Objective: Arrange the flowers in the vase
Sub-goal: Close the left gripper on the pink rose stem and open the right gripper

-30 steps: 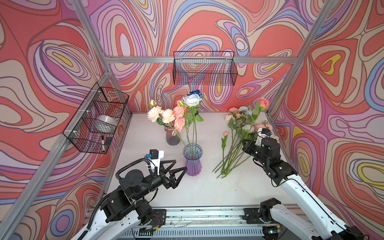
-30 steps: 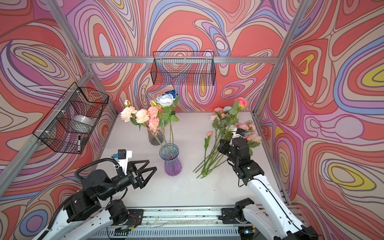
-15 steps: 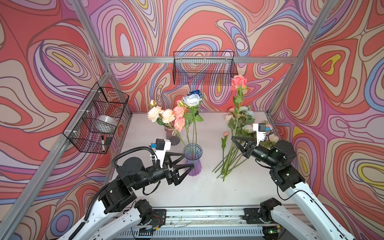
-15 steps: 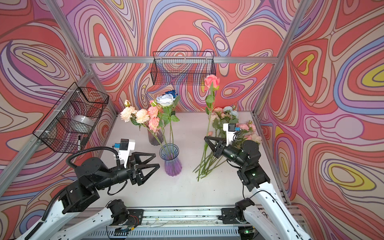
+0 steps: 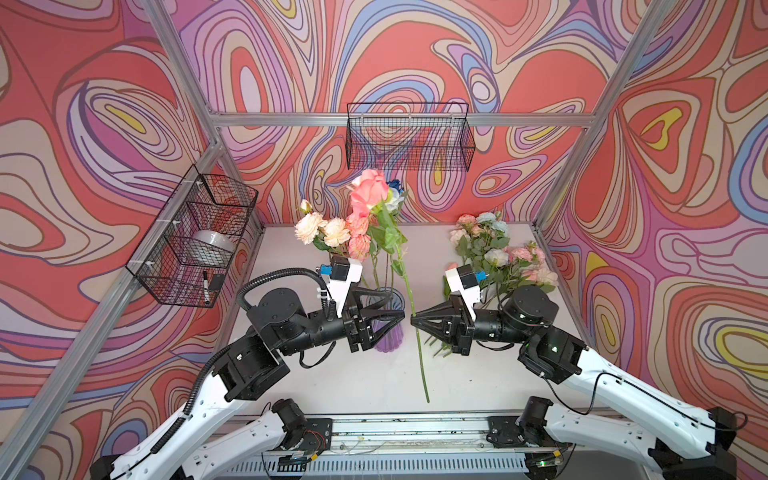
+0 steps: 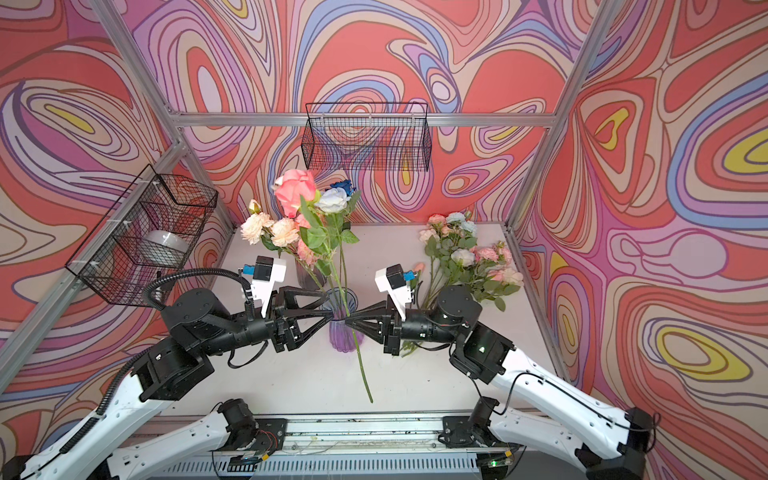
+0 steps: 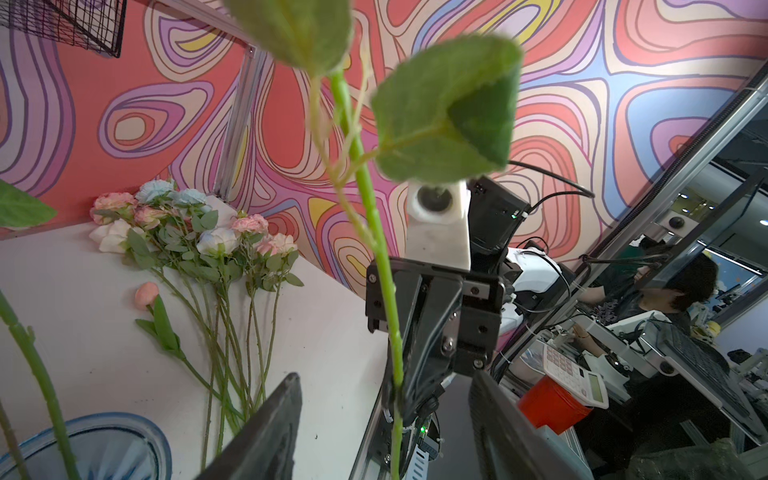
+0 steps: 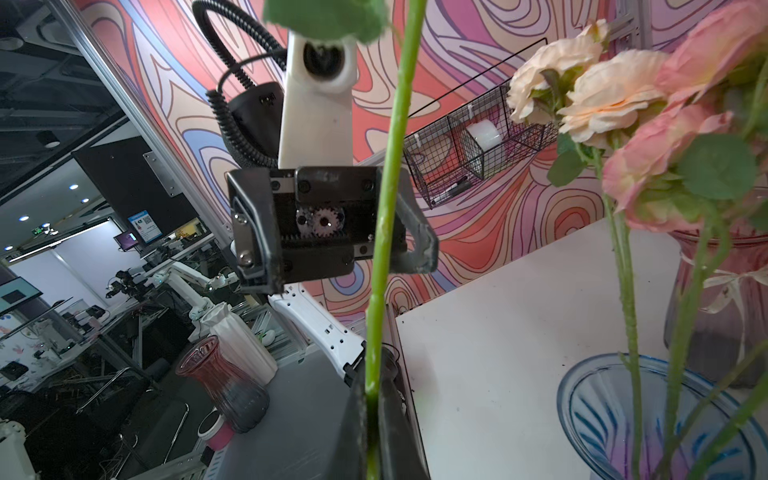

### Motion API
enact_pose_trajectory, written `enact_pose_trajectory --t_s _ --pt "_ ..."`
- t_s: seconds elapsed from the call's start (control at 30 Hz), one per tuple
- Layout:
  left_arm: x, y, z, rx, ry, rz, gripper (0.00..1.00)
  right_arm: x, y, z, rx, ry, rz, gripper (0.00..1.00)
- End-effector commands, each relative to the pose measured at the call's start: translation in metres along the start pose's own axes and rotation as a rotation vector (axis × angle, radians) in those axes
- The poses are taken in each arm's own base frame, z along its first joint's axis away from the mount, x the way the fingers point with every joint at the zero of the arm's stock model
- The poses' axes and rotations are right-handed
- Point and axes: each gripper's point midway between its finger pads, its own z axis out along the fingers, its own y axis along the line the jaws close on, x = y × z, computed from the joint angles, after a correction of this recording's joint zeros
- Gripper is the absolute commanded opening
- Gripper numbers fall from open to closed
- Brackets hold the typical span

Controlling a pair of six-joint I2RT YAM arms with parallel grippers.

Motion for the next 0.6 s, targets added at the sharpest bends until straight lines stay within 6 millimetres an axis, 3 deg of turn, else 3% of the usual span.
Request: enact_pose_trajectory --t_s 0.0,0.2,0.47,0.5,0.57 --pt "-0.019 -0.012 -0.005 0.016 -0.051 0.092 0.61 -0.011 0.015 0.008 -0.023 -0.029 -0.070 0.00" --pt "-0.020 -0.007 -0.002 -0.011 -0.035 0.112 0.44 -0.001 0.020 0.023 -0.044 0.008 -0.075 0.00" --pt "-0.026 -0.009 -0.006 -0.026 -0.051 0.136 0.01 0.003 0.013 0.022 -0.001 0.009 -0.072 0.00" --pt "-0.028 -0.009 -0.006 -0.029 -0.053 0.141 0.00 0.003 0.013 0.021 0.004 0.009 -0.071 0.04" --pt "-0.033 -0.010 -0.006 -0.040 -0.058 0.157 0.00 0.003 0.009 0.018 0.029 0.005 -0.070 0.29"
